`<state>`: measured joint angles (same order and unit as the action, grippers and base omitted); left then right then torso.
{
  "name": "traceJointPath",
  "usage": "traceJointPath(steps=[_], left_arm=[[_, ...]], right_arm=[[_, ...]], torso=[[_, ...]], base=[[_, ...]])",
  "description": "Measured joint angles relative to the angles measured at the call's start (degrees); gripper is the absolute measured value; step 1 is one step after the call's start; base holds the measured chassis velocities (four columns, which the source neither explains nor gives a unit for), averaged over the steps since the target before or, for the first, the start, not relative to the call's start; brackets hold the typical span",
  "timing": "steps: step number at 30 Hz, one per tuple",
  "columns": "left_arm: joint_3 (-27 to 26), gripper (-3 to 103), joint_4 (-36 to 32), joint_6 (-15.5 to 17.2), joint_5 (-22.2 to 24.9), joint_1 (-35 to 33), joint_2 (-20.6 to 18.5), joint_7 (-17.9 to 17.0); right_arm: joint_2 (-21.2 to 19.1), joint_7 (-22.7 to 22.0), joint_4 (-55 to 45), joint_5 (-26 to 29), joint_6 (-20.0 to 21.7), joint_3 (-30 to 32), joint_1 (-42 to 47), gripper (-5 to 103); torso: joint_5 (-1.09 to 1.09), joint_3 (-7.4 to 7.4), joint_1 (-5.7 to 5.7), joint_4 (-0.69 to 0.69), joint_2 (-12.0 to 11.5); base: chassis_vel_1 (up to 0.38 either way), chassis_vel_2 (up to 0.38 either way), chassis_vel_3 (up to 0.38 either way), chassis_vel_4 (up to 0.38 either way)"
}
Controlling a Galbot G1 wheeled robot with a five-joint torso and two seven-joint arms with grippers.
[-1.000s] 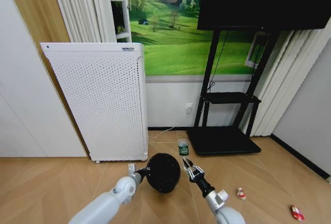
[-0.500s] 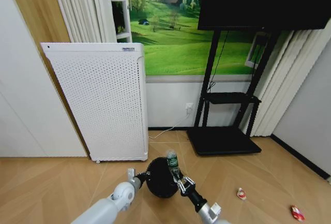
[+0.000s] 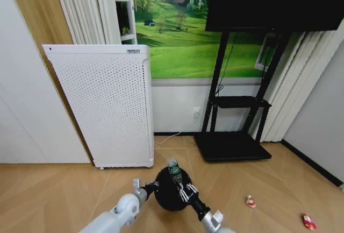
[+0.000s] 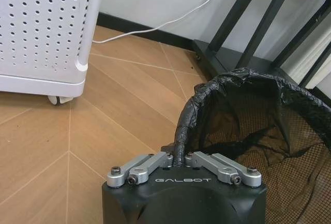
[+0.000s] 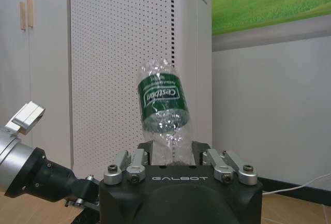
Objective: Pick up the trash bin and place the garbage on the floor into it.
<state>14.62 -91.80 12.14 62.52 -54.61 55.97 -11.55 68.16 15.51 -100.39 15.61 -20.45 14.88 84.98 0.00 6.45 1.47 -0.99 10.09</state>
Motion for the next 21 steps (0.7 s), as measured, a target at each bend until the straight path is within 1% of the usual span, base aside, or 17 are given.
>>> traceJointPath(steps=[1,2,4,5,6,8,9,10,11,13,14,15,18,19,20,21], left_arm=[[-0.3,3,0.1,-0.1,-0.6,-0.3,0.1,0.3],[-0.4,3,0.1,-0.1,-0.7,-0.3,0.2,0.4],[-0.6,3,0.1,-0.1,-0.7,-0.4,0.4,0.4],[-0.8,3,0.1,-0.1,-0.7,-0.3,0.5,0.4],[-0.8,3,0.1,-0.1,-0.7,-0.3,0.5,0.4],[-1.2,3,0.1,-0.1,-0.5,-0.4,0.6,0.3],[-1.2,3,0.1,-0.1,-0.5,-0.4,0.6,0.3],[-1.2,3,0.1,-0.1,-0.5,-0.4,0.6,0.3],[-1.2,3,0.1,-0.1,-0.5,-0.4,0.6,0.3],[-1.4,3,0.1,-0.1,-0.5,-0.4,0.6,0.3],[-1.4,3,0.1,-0.1,-0.5,-0.4,0.6,0.3],[-2.2,3,0.0,-0.2,-0.4,-0.8,0.6,0.3],[-2.9,3,-0.1,-0.2,-0.4,-1.1,0.6,0.3],[-6.1,3,-0.8,-0.2,-0.2,-2.7,0.8,-0.3],[-11.8,3,-2.6,-0.3,-0.1,-5.9,0.9,-2.7],[-11.8,3,-2.6,-0.3,-0.1,-5.9,0.9,-2.7]], right_arm=[[0.1,0.0,0.0,0.0,0.0,0.1,0.1,47],[0.3,-0.1,0.0,0.1,0.0,0.1,0.1,57],[0.4,-0.3,-0.1,0.2,0.0,0.2,0.2,57],[0.4,-0.5,-0.2,0.2,-0.1,0.2,0.2,63],[0.4,-0.5,-0.2,0.2,-0.1,0.2,0.2,63],[0.4,-0.9,-0.5,0.4,-0.2,0.3,0.3,74],[0.4,-0.9,-0.5,0.4,-0.2,0.3,0.3,74],[0.4,-0.9,-0.5,0.5,-0.2,0.4,0.3,80],[0.4,-0.9,-0.5,0.5,-0.2,0.4,0.3,80],[0.4,-1.2,-0.7,0.6,-0.2,0.5,0.3,90],[0.4,-1.2,-0.7,0.6,-0.2,0.5,0.3,90],[0.6,-2.1,-1.0,1.1,-0.2,0.9,0.3,99],[0.9,-3.2,-1.2,1.3,-0.1,1.2,0.3,100],[2.2,-9.8,-1.4,1.2,0.8,2.3,-0.1,100],[3.1,-19.3,-1.0,2.3,3.9,4.3,-0.6,100],[3.1,-19.3,-1.0,2.3,3.9,4.3,-0.6,100]], torso=[[0.00,0.00,0.00,-0.01,0.0],[0.00,0.00,0.00,-0.01,0.0],[0.00,0.00,0.00,-0.01,0.0],[0.00,0.00,0.00,-0.02,0.0],[0.00,0.00,0.00,-0.02,0.0],[0.00,0.00,0.00,-0.01,0.0],[0.00,0.00,0.00,-0.01,0.0],[0.00,0.00,0.00,-0.02,0.0],[0.00,0.00,0.00,-0.02,0.0],[0.01,0.00,0.00,-0.02,0.0],[0.01,0.00,0.00,-0.02,0.0],[-0.01,0.00,0.00,-0.02,0.0],[-0.01,0.00,0.00,-0.03,0.0],[0.00,0.00,0.00,-0.01,0.0],[0.00,0.00,0.00,-0.02,0.0],[0.00,0.00,0.00,-0.02,0.0]], base=[[0.000,0.000,0.000,0.000],[0.000,0.000,0.000,0.000],[0.000,0.000,0.000,0.000],[0.000,0.000,0.000,0.000],[0.000,0.000,0.000,0.000],[0.000,0.000,0.000,0.000],[0.000,0.000,0.000,0.000],[0.000,0.000,0.000,0.000],[0.000,0.000,0.000,0.000],[0.000,0.000,0.000,0.000],[0.000,0.000,0.000,0.000],[0.000,0.000,0.000,0.000],[0.000,0.000,0.000,0.000],[0.000,0.000,0.000,0.000],[0.000,0.000,0.000,0.000],[0.000,0.000,0.000,0.000]])
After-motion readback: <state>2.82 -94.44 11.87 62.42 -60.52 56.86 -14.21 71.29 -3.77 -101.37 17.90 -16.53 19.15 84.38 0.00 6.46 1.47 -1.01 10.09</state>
